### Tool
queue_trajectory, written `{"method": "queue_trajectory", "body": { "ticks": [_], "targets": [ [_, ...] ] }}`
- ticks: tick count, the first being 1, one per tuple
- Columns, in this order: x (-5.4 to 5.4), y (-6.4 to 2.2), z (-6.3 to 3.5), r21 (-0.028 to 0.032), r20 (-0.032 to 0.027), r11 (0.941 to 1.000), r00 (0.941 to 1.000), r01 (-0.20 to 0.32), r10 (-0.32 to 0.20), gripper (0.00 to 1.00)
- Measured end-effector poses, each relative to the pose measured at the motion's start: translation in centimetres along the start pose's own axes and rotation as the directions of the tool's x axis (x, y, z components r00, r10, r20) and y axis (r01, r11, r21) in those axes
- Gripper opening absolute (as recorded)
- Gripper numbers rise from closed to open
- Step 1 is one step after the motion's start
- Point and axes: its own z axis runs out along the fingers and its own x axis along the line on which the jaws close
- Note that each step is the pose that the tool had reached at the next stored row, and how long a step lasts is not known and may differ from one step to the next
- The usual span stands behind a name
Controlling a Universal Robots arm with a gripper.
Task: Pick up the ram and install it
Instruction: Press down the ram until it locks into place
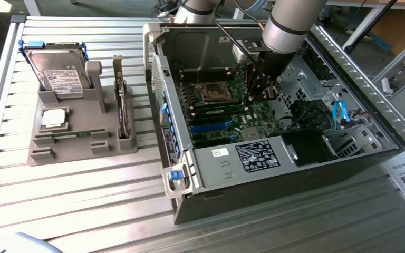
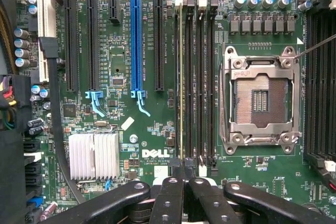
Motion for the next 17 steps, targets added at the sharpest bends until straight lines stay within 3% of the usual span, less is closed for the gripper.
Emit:
{"method": "queue_trajectory", "body": {
  "ticks": [17],
  "targets": [
    [-0.44, 0.01, 0.11, -0.0001, -0.0001, 1.0, 1.0, 0.0, 0.0, 0.1]
  ]
}}
